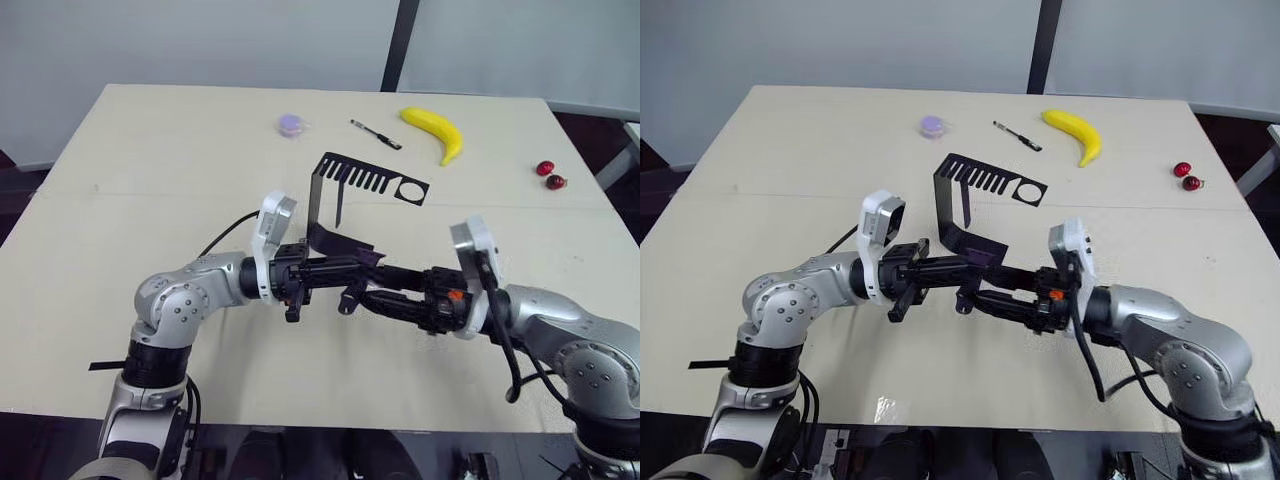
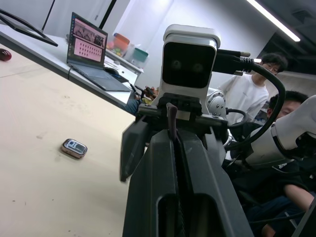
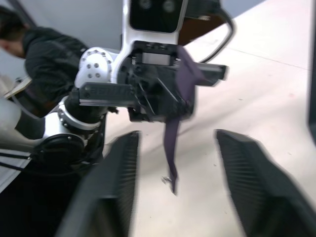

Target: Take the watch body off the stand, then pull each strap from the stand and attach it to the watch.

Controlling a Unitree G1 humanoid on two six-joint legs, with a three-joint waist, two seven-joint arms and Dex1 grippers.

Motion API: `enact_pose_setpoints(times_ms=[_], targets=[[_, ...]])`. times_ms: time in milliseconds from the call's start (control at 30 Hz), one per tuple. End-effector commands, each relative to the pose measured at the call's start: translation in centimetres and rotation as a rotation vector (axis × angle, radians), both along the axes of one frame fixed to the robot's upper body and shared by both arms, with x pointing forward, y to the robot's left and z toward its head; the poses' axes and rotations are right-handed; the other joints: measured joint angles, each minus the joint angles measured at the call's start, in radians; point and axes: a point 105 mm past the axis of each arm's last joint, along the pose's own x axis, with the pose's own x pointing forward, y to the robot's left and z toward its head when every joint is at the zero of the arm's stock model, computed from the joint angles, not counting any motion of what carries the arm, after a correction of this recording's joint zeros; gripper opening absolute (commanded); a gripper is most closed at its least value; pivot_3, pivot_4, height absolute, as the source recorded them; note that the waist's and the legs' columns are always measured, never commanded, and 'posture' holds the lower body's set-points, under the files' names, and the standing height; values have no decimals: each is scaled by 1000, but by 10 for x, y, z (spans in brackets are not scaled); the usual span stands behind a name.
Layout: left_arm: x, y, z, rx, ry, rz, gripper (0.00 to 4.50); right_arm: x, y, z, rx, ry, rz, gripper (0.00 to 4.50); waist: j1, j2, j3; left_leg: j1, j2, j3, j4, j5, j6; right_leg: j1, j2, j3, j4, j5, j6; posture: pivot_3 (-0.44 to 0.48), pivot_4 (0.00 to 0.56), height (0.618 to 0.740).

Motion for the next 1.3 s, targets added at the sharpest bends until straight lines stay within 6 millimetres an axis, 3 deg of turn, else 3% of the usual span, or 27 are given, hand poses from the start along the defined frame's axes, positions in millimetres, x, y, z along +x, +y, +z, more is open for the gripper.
enact_pose_setpoints(times_ms=[33, 200, 400, 467, 700, 800, 1100, 1300], targets=[[-5, 4, 6, 42, -113, -41, 0, -13, -28, 5, -33, -62, -179, 4355, 4, 0, 0, -1, 0, -1, 0, 0, 0, 0, 0, 0, -1, 0, 0, 0, 150, 740], [3, 11, -8, 160, -252, -57, 0, -23, -93, -20, -201, -70, -612, 4438, 4, 0, 0, -2, -1, -3, -1, 0, 0, 3, 1, 0, -5, 0, 0, 0, 150, 740], [10, 11, -13, 158, -299, -77, 0, -60, -148, -41, -271, -2, -956, 4438, 1, 1, 0, 3, -1, -4, -2, 0, -1, 7, 4, 1, -4, 0, 1, 0, 150, 740], [12, 10, -16, 168, -318, -82, 0, -72, -157, -46, -286, 23, -1012, 4438, 0, 1, 0, 4, -1, -4, -4, 1, -2, 7, 4, 2, -4, 0, 1, 0, 150, 740], [12, 12, -26, 203, -350, -91, 0, -84, -163, -52, -304, 50, -1078, 4438, -1, 1, 0, 8, -1, -1, -12, 2, -4, 7, 4, 4, -6, 1, 0, 0, 150, 740], [11, 11, -28, 202, -345, -86, 0, -71, -158, -63, -312, 72, -1077, 4438, -1, 1, 0, 8, -1, -1, -13, 3, -4, 7, 4, 4, -6, 1, 0, 0, 150, 740], [13, 8, -28, 192, -353, -36, 0, -7, -151, -93, -292, 82, -1232, 4438, -1, 1, 0, 7, -2, -1, -12, 5, -4, 4, 3, 4, -4, 1, -1, 0, 150, 740], [10, 9, -28, 202, -357, -33, 0, 11, -145, -100, -284, 80, -1253, 4438, 0, 1, 0, 6, -2, -1, -12, 5, -4, 3, 3, 4, -3, 1, -1, 0, 150, 740]])
